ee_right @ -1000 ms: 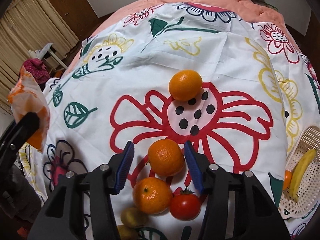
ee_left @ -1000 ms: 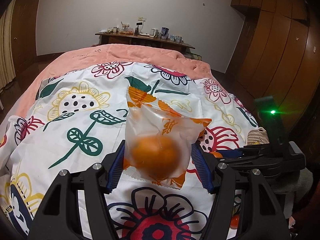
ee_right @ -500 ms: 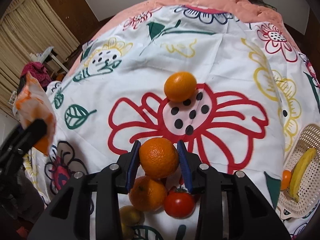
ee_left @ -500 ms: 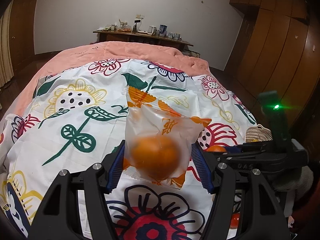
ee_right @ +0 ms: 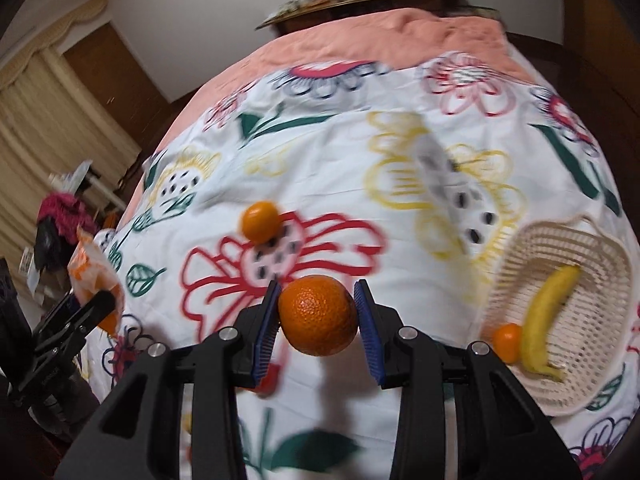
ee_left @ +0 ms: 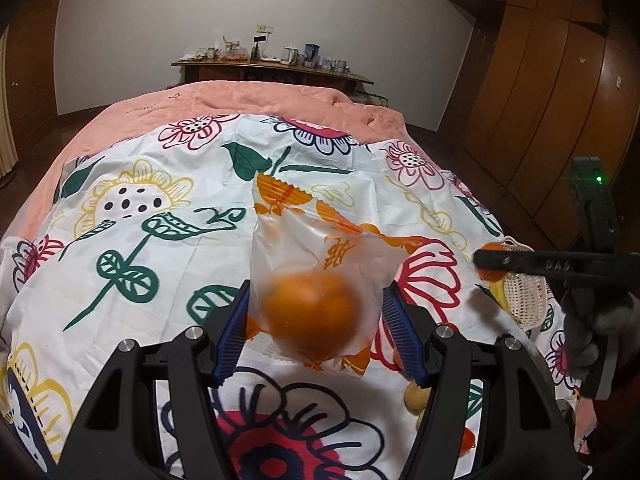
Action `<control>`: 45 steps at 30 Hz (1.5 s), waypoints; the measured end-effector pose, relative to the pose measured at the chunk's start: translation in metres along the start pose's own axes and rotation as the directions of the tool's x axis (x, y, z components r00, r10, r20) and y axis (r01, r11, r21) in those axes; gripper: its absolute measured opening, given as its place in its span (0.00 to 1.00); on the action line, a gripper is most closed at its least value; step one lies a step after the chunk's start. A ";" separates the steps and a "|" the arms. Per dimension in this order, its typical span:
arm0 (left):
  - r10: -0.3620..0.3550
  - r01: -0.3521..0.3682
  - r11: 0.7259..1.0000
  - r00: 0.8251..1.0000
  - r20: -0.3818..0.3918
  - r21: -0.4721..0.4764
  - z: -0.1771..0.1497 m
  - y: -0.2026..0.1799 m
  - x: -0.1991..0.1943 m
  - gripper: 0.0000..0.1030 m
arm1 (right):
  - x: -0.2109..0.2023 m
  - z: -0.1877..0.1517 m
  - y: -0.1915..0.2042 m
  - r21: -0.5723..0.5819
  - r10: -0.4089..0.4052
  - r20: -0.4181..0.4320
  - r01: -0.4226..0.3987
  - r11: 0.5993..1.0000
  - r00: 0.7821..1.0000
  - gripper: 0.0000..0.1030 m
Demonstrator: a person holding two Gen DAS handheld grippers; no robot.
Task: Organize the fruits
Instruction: 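Carry the orange with the right gripper into the basket and open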
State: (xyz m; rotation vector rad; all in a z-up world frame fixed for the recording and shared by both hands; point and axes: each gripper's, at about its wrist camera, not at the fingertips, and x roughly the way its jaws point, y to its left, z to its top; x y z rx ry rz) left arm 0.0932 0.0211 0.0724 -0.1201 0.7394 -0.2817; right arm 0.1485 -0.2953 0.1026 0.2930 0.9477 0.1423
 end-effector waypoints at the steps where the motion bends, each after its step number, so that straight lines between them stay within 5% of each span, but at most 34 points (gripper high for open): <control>1: -0.002 0.002 1.000 1.000 -0.001 0.003 0.000 -0.002 0.000 0.63 | -0.003 -0.001 -0.008 0.016 -0.007 0.007 0.007 1.000 1.000 0.37; 17: -0.031 0.034 0.997 0.999 -0.030 0.075 0.006 -0.044 0.008 0.63 | -0.026 -0.028 -0.148 0.258 -0.203 0.034 0.187 0.948 0.979 0.37; 28: -0.043 0.048 0.994 0.998 -0.052 0.101 0.005 -0.060 0.015 0.63 | -0.016 -0.040 -0.179 0.287 -0.283 0.003 0.270 0.919 0.959 0.37; 45: -0.052 0.062 0.988 0.996 -0.070 0.145 0.009 -0.082 0.020 0.63 | -0.028 -0.059 -0.188 0.348 -0.234 0.049 0.203 0.915 0.971 0.42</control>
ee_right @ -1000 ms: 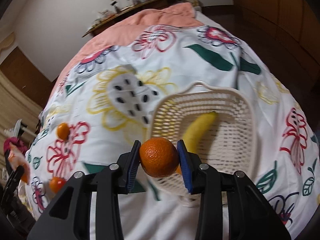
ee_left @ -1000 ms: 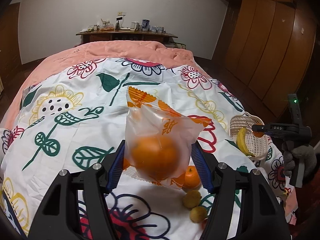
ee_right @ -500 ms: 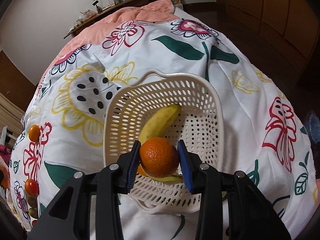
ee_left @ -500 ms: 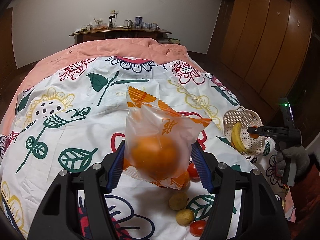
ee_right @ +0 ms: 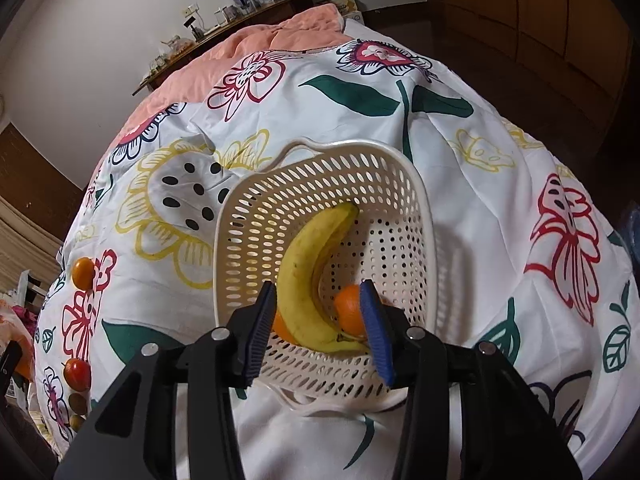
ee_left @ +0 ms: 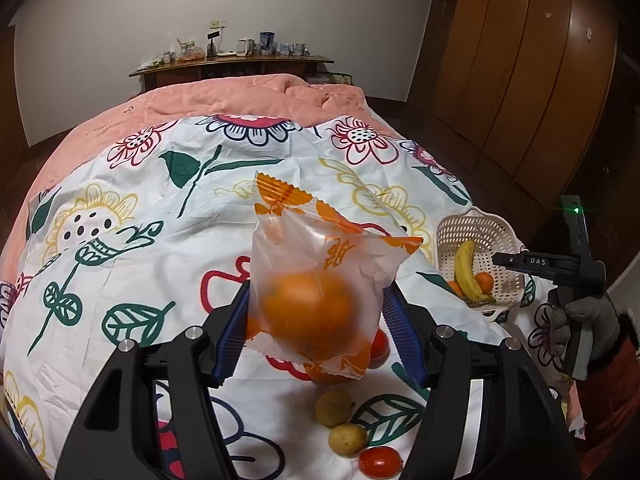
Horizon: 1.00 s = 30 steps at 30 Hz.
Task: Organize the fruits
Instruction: 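Carry the orange with the right gripper into the basket and open, then carry the mandarin bag with the left gripper into the basket and release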
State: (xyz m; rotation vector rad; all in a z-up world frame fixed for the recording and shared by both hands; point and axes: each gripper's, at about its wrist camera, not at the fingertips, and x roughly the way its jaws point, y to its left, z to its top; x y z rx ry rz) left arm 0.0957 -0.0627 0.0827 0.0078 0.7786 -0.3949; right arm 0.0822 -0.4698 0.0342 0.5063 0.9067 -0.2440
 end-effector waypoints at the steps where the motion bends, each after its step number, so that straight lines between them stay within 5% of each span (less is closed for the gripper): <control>1: -0.001 0.001 1.000 1.000 -0.001 0.005 0.001 -0.002 0.001 0.63 | 0.000 -0.002 -0.001 0.001 0.000 0.001 0.000 1.000 1.000 0.42; 30: -0.080 0.106 0.971 0.989 -0.127 0.214 0.036 -0.131 0.064 0.63 | -0.031 -0.019 -0.014 -0.088 -0.058 0.175 0.074 0.993 0.983 0.43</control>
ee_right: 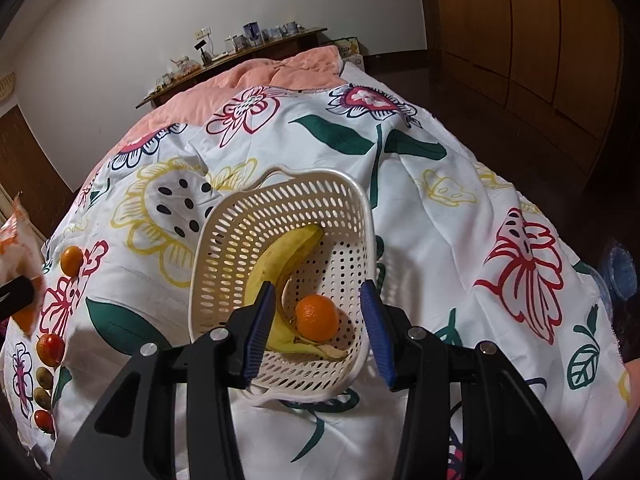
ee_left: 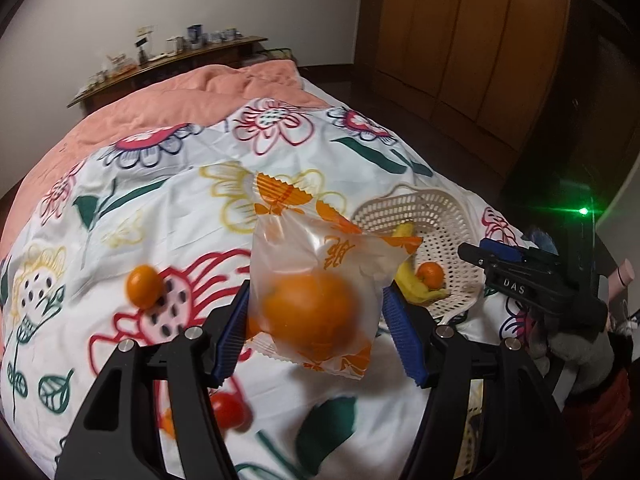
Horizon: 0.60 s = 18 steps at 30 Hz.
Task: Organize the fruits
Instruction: 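Carry the mandarin bag with the left gripper into the basket and release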
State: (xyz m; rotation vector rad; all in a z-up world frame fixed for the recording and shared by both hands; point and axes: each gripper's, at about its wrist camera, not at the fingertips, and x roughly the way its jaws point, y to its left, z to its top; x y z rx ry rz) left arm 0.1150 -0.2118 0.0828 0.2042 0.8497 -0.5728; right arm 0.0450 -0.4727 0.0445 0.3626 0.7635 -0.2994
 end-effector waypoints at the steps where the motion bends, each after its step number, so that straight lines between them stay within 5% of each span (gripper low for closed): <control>1: -0.004 0.004 1.000 1.000 -0.006 0.008 0.003 -0.004 0.004 0.63 | 0.000 0.000 0.000 -0.001 0.000 0.003 0.000 1.000 1.000 0.43; 18: -0.071 0.074 0.996 0.995 -0.072 0.039 0.043 -0.053 0.075 0.63 | -0.002 -0.004 -0.023 0.050 0.019 0.025 -0.021 0.999 1.000 0.43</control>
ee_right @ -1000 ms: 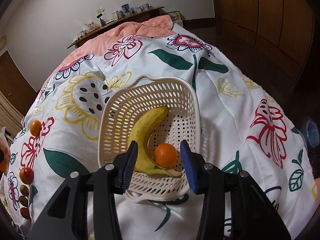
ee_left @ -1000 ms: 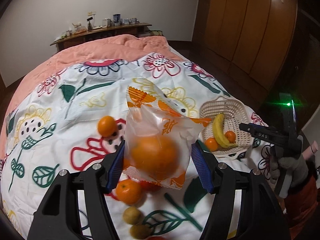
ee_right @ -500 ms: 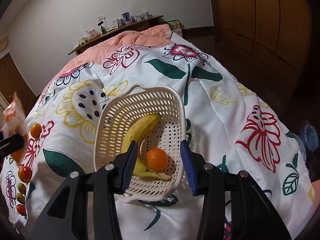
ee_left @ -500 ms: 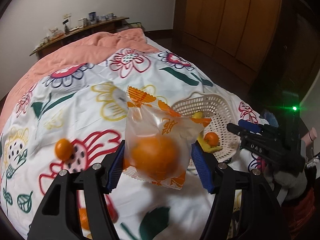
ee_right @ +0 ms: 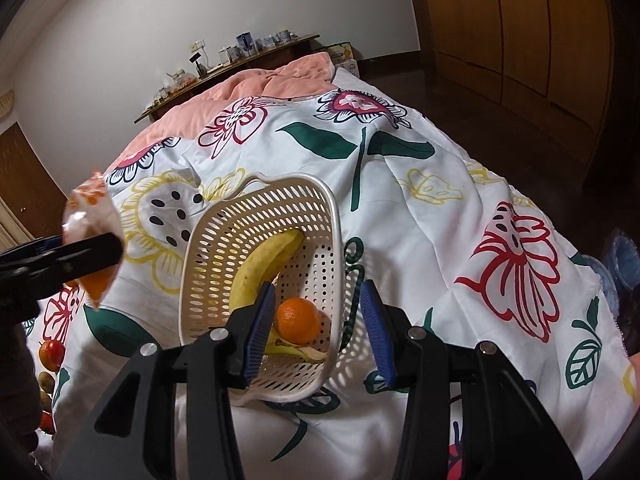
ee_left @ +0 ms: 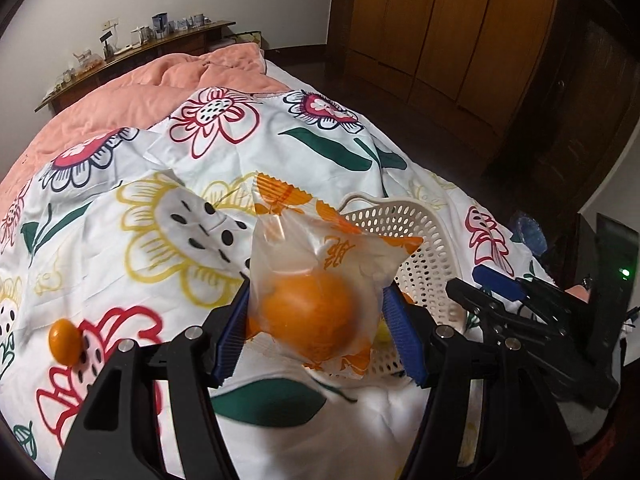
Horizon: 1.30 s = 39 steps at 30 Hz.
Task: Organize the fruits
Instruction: 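Carry the mandarin bag with the left gripper into the basket and release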
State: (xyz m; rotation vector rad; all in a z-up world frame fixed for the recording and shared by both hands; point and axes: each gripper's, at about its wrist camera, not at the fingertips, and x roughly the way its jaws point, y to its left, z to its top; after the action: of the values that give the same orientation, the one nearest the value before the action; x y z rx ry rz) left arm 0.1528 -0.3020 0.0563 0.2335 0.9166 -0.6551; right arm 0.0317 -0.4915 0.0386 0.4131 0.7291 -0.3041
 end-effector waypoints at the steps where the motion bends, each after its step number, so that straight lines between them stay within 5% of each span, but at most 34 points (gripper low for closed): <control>1: -0.002 0.002 1.000 1.000 -0.003 0.004 0.001 -0.002 0.003 0.63 | 0.000 0.000 -0.001 0.001 0.002 0.000 -0.002 1.000 1.000 0.43; 22: -0.014 0.017 0.997 0.999 -0.042 0.074 0.017 -0.038 0.044 0.66 | -0.003 -0.003 -0.001 0.012 0.021 0.000 -0.021 1.000 1.000 0.43; 24: -0.005 0.007 0.998 0.999 -0.038 0.058 0.018 -0.035 0.045 0.75 | -0.001 -0.004 0.000 0.009 0.023 -0.004 -0.023 1.000 1.000 0.43; 39: 0.035 -0.035 0.999 0.999 0.023 0.002 0.014 -0.008 0.023 0.75 | -0.002 -0.005 0.005 -0.002 0.020 -0.008 -0.020 1.000 1.000 0.43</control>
State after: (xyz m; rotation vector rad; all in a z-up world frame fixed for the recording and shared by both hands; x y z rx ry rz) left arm 0.1673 -0.3243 0.0472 0.2434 0.8882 -0.6258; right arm 0.0291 -0.4841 0.0380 0.4200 0.7322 -0.2832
